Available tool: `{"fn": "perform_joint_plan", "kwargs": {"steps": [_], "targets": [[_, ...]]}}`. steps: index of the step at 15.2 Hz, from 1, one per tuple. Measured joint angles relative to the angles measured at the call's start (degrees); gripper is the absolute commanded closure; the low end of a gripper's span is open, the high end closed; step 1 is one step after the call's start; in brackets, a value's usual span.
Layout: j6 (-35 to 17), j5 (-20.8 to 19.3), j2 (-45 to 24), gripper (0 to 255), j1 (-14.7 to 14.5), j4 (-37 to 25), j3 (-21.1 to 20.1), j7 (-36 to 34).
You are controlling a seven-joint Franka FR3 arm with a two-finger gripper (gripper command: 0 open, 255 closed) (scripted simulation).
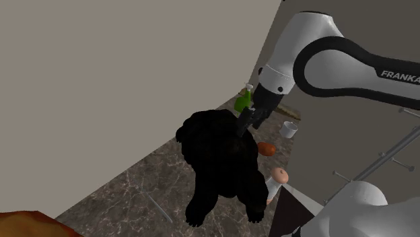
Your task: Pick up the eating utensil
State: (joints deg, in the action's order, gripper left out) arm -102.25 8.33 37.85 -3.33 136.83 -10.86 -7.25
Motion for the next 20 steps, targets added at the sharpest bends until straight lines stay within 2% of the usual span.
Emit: {"fn": "perform_joint_plan", "kwargs": {"steps": [7, 11, 15, 20], "targets": [[-9.88, 1.33, -9.92, 0, -1.71, 0.83, -6.22, -4.04], [-15.07, 0.49, -17.65, 0, -2.09, -1.45, -9.79, -6.93], [-20.34, -1.41, -24.94, 0, -2.52, -3.45, -13.01, -10.16], [-26.24, -6.39, -36.82, 0, -3.51, -6.7, -16.64, -16.19]]}}
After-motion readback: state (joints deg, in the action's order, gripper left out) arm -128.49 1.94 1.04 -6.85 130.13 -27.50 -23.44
